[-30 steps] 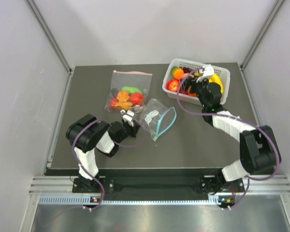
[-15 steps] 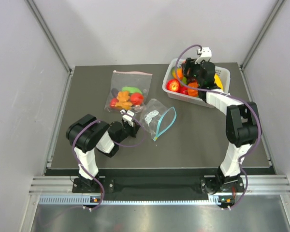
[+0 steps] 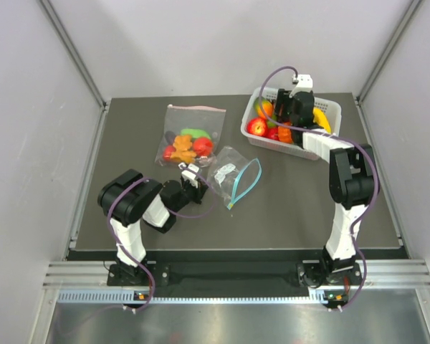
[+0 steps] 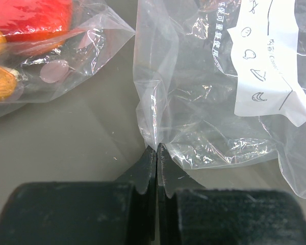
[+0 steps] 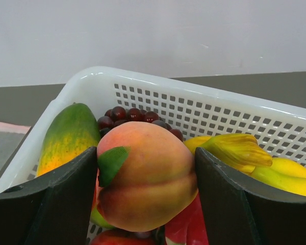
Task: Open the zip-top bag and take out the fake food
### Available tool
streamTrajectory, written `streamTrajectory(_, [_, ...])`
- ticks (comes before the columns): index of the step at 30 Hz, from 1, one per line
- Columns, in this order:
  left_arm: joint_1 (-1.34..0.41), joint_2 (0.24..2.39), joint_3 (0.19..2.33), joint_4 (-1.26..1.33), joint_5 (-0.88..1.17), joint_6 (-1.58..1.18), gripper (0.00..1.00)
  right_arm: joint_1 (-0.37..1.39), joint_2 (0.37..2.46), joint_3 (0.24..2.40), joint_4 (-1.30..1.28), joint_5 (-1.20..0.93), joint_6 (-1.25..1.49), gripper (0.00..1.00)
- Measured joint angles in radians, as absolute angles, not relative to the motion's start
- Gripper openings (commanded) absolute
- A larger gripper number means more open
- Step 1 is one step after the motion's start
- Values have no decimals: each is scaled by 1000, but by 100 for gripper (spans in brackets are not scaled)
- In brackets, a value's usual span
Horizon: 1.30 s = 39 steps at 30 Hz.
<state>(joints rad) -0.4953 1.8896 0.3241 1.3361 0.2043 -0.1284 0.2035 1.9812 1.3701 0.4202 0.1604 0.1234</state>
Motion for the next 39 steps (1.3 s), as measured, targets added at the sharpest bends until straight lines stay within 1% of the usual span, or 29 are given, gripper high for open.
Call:
streamTrajectory(1, [-495,1890,324,1336,204,-128,0,204,1985,1375,418,162,124,51])
streamTrajectory(2, [-495,1890,324,1336,205,-128,0,204,1987,1378,418,162,125,59])
streamTrajectory(5, [-495,1890,324,1336,205,-128,0,204,1988,1378,415,160,126,66])
streamTrajectory(10, [-494,1890,324,1336,206,-128,0,204,1988,1378,414,154,125,72])
streamTrajectory(11, [-494,1890,324,1336,206,-128,0,204,1988,1377,416,152,125,75])
streamTrajectory(13, [-494,1890,324,1336,207,-128,0,204,1988,1375,418,147,125,77])
streamTrajectory(15, [-493,1890,324,1336,210,-128,0,204,1984,1366,427,144,125,83])
streamTrajectory(17, [-493,1890,324,1336,212,-128,0,204,1972,1339,432,137,123,87])
streamTrajectory(22, [-493,1890,324,1336,213,-128,0,207,1909,1244,447,131,118,90])
streamTrajectory(23, [-493,1890,324,1336,214,-128,0,207,1893,1224,453,131,116,94])
streamTrajectory(28, [-493,1890,324,1336,214,-128,0,218,1787,1136,495,136,104,97])
streamTrajectory(35, [-493,1890,324,1336,216,-123,11,253,1591,957,582,190,82,98])
streamTrajectory(37, [-493,1890,324,1336,216,-121,17,270,1519,882,602,202,78,98])
streamTrajectory(38, [-493,1890,324,1337,217,-121,22,281,1484,844,610,210,75,98])
streamTrajectory(39, [-493,1889,324,1338,218,-120,37,296,1449,806,621,218,71,98])
